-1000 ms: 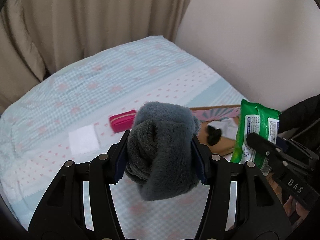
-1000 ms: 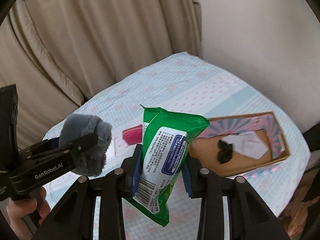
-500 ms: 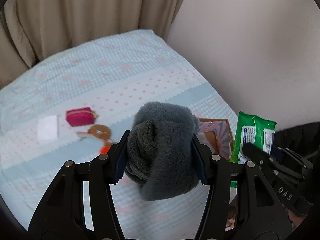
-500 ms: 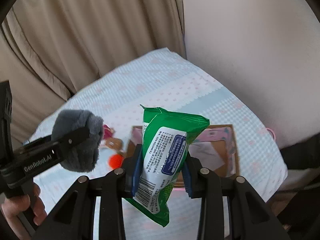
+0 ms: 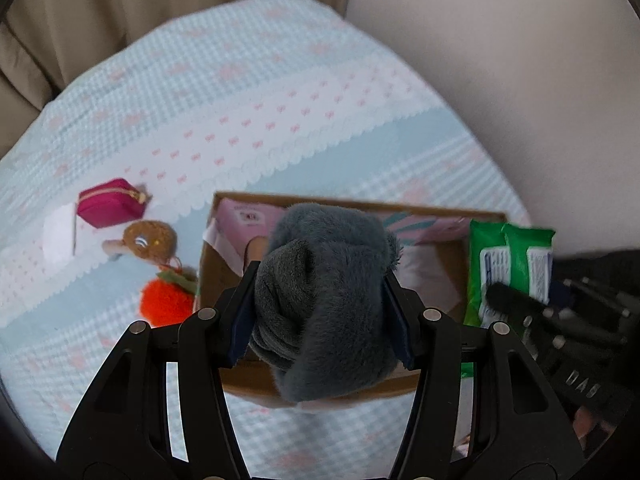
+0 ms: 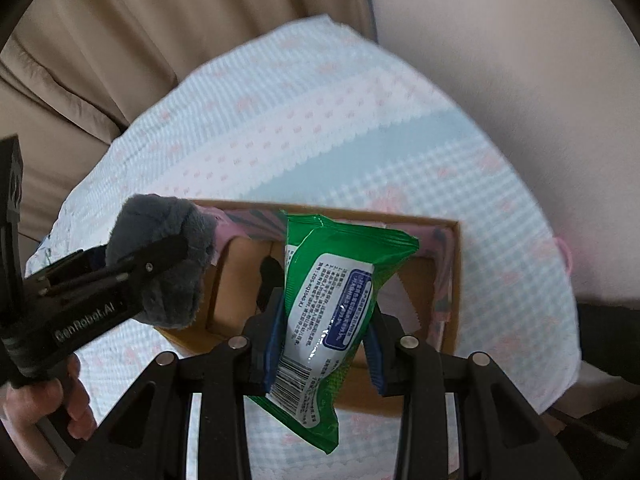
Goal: Organize soft objects
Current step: 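Lift and carry the grey sock and wipes pack over the box, then open both tools to drop the grey sock and wipes into the box, then withdraw both tools from the box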
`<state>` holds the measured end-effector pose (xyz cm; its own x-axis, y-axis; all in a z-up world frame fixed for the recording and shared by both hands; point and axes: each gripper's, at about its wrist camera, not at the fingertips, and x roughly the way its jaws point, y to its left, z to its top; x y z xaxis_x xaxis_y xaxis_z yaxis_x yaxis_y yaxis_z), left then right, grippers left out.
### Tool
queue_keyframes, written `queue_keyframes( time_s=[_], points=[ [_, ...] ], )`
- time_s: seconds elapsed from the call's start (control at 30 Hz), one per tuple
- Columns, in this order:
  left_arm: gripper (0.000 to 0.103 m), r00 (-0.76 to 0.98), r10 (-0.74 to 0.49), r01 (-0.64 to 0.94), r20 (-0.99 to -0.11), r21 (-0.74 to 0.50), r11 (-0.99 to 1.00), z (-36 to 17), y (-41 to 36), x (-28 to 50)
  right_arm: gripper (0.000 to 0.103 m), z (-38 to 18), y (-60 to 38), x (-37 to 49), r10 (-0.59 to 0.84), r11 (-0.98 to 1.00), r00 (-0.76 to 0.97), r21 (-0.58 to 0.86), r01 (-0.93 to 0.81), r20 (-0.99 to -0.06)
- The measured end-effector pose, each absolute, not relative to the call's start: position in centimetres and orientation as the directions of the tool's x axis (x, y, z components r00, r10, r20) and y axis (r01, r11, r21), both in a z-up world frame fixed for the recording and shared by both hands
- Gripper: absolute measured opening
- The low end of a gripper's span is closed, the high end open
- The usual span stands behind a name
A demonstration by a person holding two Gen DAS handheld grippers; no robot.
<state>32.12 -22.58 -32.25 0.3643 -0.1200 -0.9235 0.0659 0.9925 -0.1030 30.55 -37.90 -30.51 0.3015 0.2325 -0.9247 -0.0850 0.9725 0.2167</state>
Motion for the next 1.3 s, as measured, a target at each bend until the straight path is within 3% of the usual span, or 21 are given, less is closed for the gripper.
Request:
queue_keyframes(
  time_s=[0.2, 0.4, 0.47, 0.5, 0.53, 0.57, 0.63, 1.03, 1.3],
  points=[
    [0.052, 0.255, -0.060, 0.074, -0.965, -0.043, 0.996, -37.0, -23.2, 32.8, 0.033, -34.4, -38.0, 32.7, 0.252, 0.967, 0.205, 0.239, -0.087, -0.946],
    [0.054, 0.234, -0.011, 0.095, -0.972, 0.012, 0.995, -38.0, -23.5, 33.0, 0.033, -36.7, -38.3, 34.2, 0.256, 0.966, 0.145, 0.249, -0.063, -0.956],
    [0.066, 0.242, 0.008, 0.099, -0.970, 0.033, 0.995, -37.6, -23.5, 33.1, 0.033, -36.8, -38.3, 34.4, 0.268, 0.963, 0.133, 0.262, -0.062, -0.954],
    [0.078, 0.248, -0.001, 0.107, -0.969, 0.027, 0.994, -37.4, -23.6, 33.0, 0.034, -37.0, -38.3, 34.6, 0.270, 0.962, 0.123, 0.265, -0.058, -0.955],
    [0.093, 0.251, -0.014, 0.116, -0.968, 0.015, 0.993, -37.1, -23.6, 33.0, 0.045, -37.1, -38.3, 34.9, 0.264, 0.964, 0.119, 0.260, -0.050, -0.957],
    [0.103, 0.248, -0.016, 0.124, -0.969, 0.015, 0.992, -37.0, -23.7, 33.0, 0.070, -37.1, -38.5, 35.0, 0.265, 0.964, 0.123, 0.261, -0.044, -0.956],
    [0.103, 0.243, 0.011, 0.145, -0.970, 0.048, 0.988, -37.0, -24.0, 32.6, 0.103, -37.0, -38.8, 35.2, 0.282, 0.959, 0.145, 0.281, -0.026, -0.948],
    [0.103, 0.241, 0.002, 0.160, -0.971, 0.042, 0.986, -34.9, -24.1, 30.7, 0.103, -34.7, -39.0, 33.4, 0.254, 0.965, 0.216, 0.261, 0.006, -0.943],
    [0.103, 0.320, -0.038, 0.173, -0.947, 0.018, 0.985, -29.5, -23.6, 28.6, 0.103, -29.9, -38.7, 31.5, 0.240, 0.966, 0.282, 0.257, 0.022, -0.929]
  ],
)
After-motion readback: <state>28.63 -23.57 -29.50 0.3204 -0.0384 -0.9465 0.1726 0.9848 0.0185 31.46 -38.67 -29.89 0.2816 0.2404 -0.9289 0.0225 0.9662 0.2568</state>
